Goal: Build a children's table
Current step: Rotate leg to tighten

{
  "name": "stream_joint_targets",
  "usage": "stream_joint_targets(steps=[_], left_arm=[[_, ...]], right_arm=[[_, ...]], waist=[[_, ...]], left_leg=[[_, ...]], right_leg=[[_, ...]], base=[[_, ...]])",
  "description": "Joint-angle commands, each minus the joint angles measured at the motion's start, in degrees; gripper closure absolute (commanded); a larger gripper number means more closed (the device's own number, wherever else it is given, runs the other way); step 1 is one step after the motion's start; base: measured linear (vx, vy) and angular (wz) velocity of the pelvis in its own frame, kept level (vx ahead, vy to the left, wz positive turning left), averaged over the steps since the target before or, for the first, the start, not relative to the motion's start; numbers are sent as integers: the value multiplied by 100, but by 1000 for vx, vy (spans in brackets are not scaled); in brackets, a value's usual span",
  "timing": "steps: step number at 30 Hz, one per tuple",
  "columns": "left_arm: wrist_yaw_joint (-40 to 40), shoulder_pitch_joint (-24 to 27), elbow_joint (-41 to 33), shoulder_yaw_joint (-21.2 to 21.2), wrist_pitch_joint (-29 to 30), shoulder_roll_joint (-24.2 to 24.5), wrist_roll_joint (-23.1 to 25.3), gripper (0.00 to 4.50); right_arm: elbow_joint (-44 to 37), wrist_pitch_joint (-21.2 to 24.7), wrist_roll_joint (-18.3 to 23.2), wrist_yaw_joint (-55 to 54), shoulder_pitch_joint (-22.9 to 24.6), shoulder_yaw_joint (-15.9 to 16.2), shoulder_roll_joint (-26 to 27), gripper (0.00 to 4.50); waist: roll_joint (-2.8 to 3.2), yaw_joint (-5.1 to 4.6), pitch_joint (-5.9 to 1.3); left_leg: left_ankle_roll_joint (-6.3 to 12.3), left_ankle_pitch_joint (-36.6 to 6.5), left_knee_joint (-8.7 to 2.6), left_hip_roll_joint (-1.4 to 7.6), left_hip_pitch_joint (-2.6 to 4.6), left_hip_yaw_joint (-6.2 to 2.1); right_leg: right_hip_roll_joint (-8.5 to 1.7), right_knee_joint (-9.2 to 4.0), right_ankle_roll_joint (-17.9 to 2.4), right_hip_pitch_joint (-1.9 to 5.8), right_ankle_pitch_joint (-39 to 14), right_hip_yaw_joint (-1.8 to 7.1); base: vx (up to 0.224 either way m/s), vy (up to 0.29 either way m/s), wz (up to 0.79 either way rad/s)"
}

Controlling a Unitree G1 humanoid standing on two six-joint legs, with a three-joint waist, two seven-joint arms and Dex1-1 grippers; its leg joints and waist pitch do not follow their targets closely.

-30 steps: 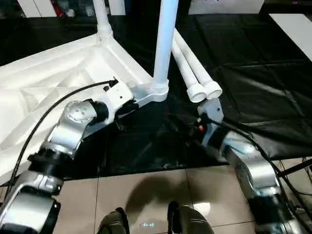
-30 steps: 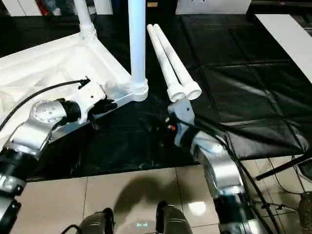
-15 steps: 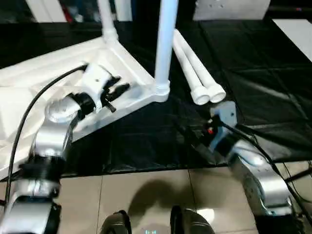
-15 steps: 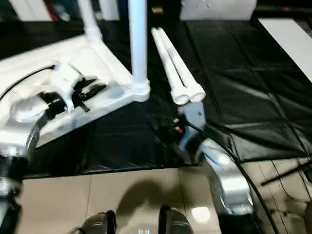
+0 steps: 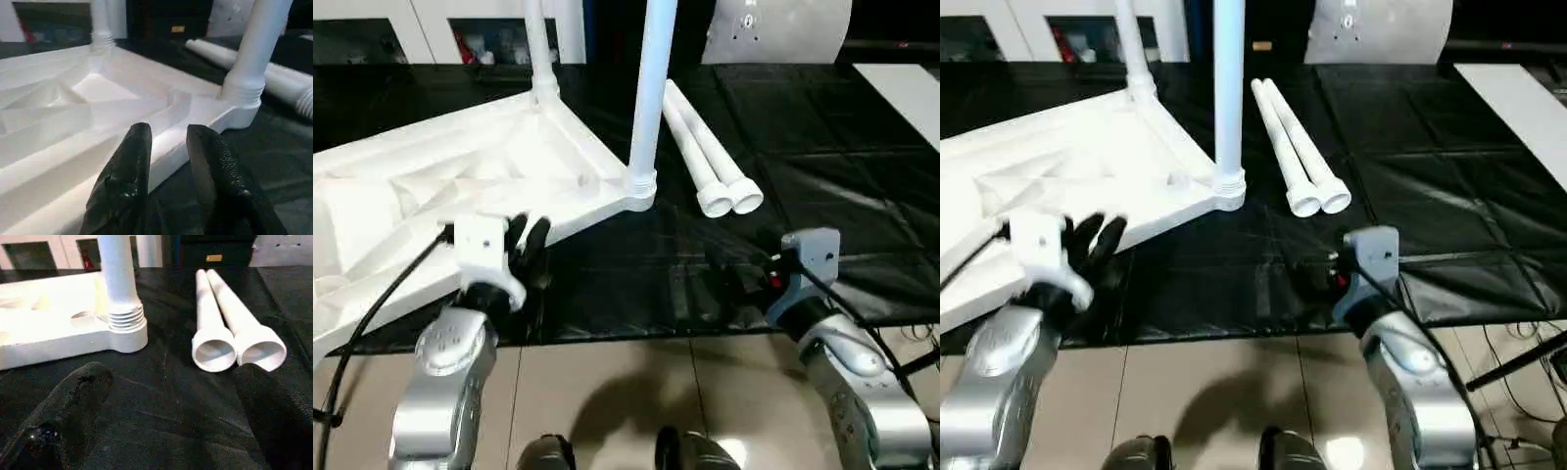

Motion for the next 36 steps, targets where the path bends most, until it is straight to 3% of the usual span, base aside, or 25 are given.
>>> stream_joint_targets(steps=[1,5,6,7,8,9,10,11,12,14,15,16,17,19,21,22,23,25,27,30,31,32,33,35,36], left_arm=[[128,72,-176,-88,161,-53,55,312],[286,212,-404,-103,245,-118,101,312],[319,245,-468,-98,276,-118,103,312],[305,239,-483,-92,319,-107,84,312],[305,239,-483,-92,319,-107,84,312],[266,209,-490,-88,341,-55,70,312],[252,175,-485,-73,377,-32,60,312],[250,167,-483,-68,385,-27,58,312],[249,150,-478,-63,402,-19,61,312],[239,123,-467,-62,399,9,61,312],[234,119,-466,-70,397,20,45,312],[203,126,-477,-97,413,22,-7,312],[184,137,-491,-127,444,25,-28,312],[146,179,-514,-205,476,36,-19,312],[140,249,-517,-270,460,26,16,312],[142,281,-513,-274,479,-3,-14,312],[145,291,-508,-275,508,-32,-47,312],[152,290,-519,-300,554,-46,-83,312],[165,278,-524,-334,524,-25,-47,312],[227,308,-521,-323,515,-43,-17,312],[300,340,-515,-312,508,-37,51,312],[326,346,-503,-263,476,-70,22,312],[296,341,-497,-169,498,-130,-87,312],[243,342,-505,-133,485,-123,-146,296],[202,343,-486,-114,485,17,-101,296]], right_arm=[[-132,15,-152,-223,44,-24,26,0],[-169,335,-381,-363,138,184,-96,0],[-194,340,-273,-248,206,236,-117,0],[-182,244,-268,-221,234,254,-106,0],[-182,244,-268,-221,234,254,-106,0],[-146,267,-221,-288,248,242,-30,0],[-125,242,-203,-304,247,243,2,0],[-120,236,-201,-309,245,244,10,0],[-114,220,-209,-314,243,246,15,0],[-106,250,-195,-330,234,240,43,0],[-104,264,-206,-332,230,254,30,0],[-114,285,-218,-337,229,269,9,0],[-121,293,-209,-329,230,265,5,0],[-110,287,-204,-310,214,268,-20,0],[-80,265,-226,-263,182,293,-92,0],[-66,230,-246,-235,166,302,-128,0],[-49,210,-248,-214,148,298,-147,0],[-36,206,-240,-185,126,277,-169,0],[-26,162,-269,-87,106,319,-275,0],[-30,143,-138,122,73,326,-396,0],[-69,135,10,321,74,325,-483,0],[-71,87,-1,397,67,354,-551,0],[-42,52,-59,426,46,387,-640,0],[-54,118,56,524,31,363,-663,0],[-101,176,201,645,-13,306,-684,0]], waist=[[25,-68,-397],[159,-206,-277],[258,-117,-199],[225,254,-157],[91,314,-239],[-211,143,-259],[-337,233,-149],[-218,325,-148],[-218,340,-179],[29,343,-328],[172,339,-399],[309,120,-420],[332,-125,-533],[318,-295,-577],[170,-428,-563],[21,-448,-558],[-320,-378,-650],[-350,-198,-630],[-265,-150,-597],[62,-122,-441],[259,-311,-351],[298,-485,-450],[262,-519,-609],[251,-513,-703],[212,-439,-684]], left_leg=[[230,-2230,-344,54,170,-22],[48,-3860,-513,229,413,-189],[-49,-5161,-1096,664,78,-310],[47,-5726,-1286,733,-48,-15],[89,-5141,-888,613,253,199],[-39,-4475,-197,260,578,209],[392,-1917,969,-214,238,69],[542,-1135,1107,-272,-96,-216],[500,-1139,1045,-262,-147,-293],[548,-1243,233,-159,156,-313],[493,-1187,-1,-99,335,-282],[605,-2299,-455,293,911,-659],[847,-3020,-679,569,1198,-1071],[1899,-2326,-546,573,1306,-1158],[2533,-1466,-526,448,1123,-884],[2384,-1370,-448,80,913,-546],[1941,-1793,-142,-478,501,-170],[1255,-1056,909,-584,-58,-345],[795,-466,990,-518,-330,-464],[770,28,128,-201,-47,-378],[610,-1367,-328,16,149,-590],[723,-3128,-633,438,581,-1099],[1028,-3049,-617,589,827,-1277],[2706,1209,-110,504,822,-1197],[2790,2416,-67,440,679,-1042]], right_leg=[[-305,-767,307,190,-3932,105],[-185,-860,499,327,-4163,-240],[-116,349,224,788,-2840,-145],[-61,1072,-39,786,-1953,5],[-168,1064,27,716,-3607,509],[-257,254,267,385,-5538,627],[-822,-790,223,435,-7699,1027],[-934,-657,-50,806,-7460,1316],[-907,-582,-184,946,-7120,1313],[-527,-459,-927,1162,-4640,934],[-374,-412,-973,1135,-3941,744],[40,35,-961,648,-3087,438],[44,590,-585,457,-1925,307],[-23,940,270,30,-1097,264],[-126,938,377,-134,-616,313],[-209,459,150,41,-247,418],[-342,-51,21,693,-984,851],[-1097,-485,-676,1283,-3891,1460],[-947,-405,-1292,1339,-2946,1324],[-474,-604,-1407,1021,-3337,515],[-4,-283,-947,945,-3114,191],[186,469,-518,620,-2315,208],[95,671,-304,465,-1795,276],[-125,828,495,-42,-475,412],[-168,760,609,-47,-90,469]], base=[[0,0,0],[0,0,0],[-58,4,-1],[-58,4,-1],[-11,-63,3],[91,-115,-11],[91,-115,-11],[130,-66,-6],[107,-1,17],[93,11,20],[90,44,20],[90,44,20],[124,54,11],[151,45,2],[145,3,2],[141,-15,1],[138,-81,4],[160,-94,-5],[180,-33,-12],[168,21,-3],[161,72,5],[179,108,5],[201,59,6],[189,38,7],[144,3,2]])
